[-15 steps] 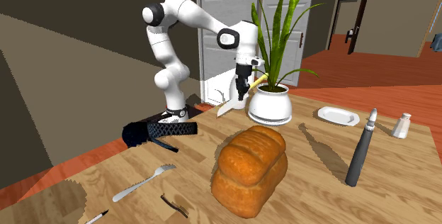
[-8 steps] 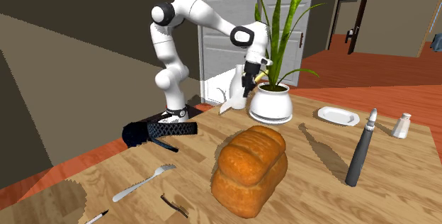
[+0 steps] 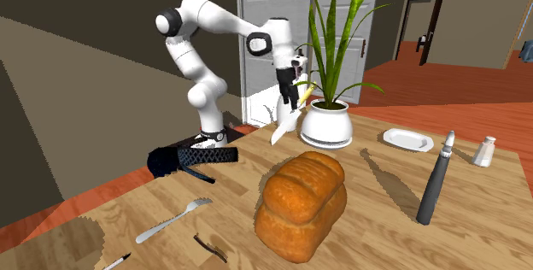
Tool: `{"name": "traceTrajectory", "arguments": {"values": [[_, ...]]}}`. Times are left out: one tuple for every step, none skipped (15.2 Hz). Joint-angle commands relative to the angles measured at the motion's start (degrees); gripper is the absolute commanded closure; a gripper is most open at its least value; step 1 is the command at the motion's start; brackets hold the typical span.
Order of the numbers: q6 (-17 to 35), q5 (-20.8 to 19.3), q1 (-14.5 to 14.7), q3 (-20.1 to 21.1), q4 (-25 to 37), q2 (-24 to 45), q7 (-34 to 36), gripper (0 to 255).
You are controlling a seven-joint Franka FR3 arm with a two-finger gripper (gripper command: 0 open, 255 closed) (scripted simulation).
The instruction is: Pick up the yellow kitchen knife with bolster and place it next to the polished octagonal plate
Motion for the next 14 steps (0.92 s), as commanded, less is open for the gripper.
{"name": "traceTrajectory", "arguments": {"values": [[9.59,5.34,0.86,-6.04,-8.94,-11.03,-6.62,0],[10.57,5.32,1.19,-6.23,-9.31,-10.45,-6.59,0],[11.56,5.43,1.41,-6.32,-9.66,-9.84,-6.65,0],[12.54,5.56,1.62,-6.40,-10.00,-9.21,-6.73,0],[13.54,5.70,1.83,-6.48,-10.33,-8.55,-6.82,0],[14.54,5.86,2.05,-6.57,-10.64,-7.88,-6.92,0],[15.54,6.03,2.29,-6.66,-10.93,-7.18,-7.03,0],[17.13,6.31,2.68,-6.82,-11.36,-6.04,-7.21,0],[17.13,6.31,2.68,-6.82,-11.36,-6.04,-7.21,0],[17.13,6.31,2.67,-6.82,-11.37,-6.05,-7.21,0],[17.13,6.31,2.68,-6.82,-11.36,-6.04,-7.21,0],[17.13,6.31,2.68,-6.82,-11.36,-6.04,-7.21,0],[17.13,6.31,2.68,-6.82,-11.36,-6.04,-7.21,0],[17.13,6.31,2.68,-6.82,-11.36,-6.04,-7.21,0]]}}
